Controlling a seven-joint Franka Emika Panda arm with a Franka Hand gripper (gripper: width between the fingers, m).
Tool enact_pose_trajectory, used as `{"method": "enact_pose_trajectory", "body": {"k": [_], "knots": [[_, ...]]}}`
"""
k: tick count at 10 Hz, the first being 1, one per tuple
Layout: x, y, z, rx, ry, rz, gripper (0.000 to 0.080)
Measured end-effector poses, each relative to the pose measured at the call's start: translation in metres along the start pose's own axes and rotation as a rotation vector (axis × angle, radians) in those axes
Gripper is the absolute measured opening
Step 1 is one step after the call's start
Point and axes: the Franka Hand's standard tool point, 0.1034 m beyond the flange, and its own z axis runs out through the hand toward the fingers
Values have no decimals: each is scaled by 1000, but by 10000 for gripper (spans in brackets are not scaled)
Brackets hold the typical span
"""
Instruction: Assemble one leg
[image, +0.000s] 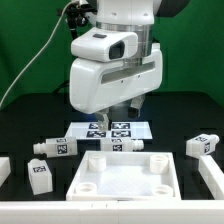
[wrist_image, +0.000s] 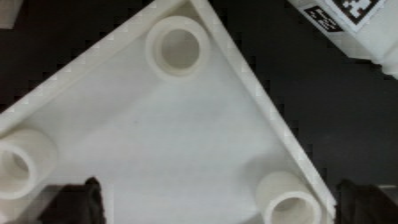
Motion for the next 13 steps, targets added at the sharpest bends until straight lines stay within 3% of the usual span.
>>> {"method": "enact_pose_trajectory", "body": {"k": [5, 7, 9, 10, 11, 13], "knots": [[0, 0, 0, 1, 1, 1, 649], [-1, 5, 2, -32, 31, -170, 649], [3, -1, 9, -48, 22, -369, 649], [11, -9, 16, -47, -4, -461, 649], [13, -13, 18, -28, -20, -461, 649], [11, -10, 18, -29, -17, -452, 649]]}}
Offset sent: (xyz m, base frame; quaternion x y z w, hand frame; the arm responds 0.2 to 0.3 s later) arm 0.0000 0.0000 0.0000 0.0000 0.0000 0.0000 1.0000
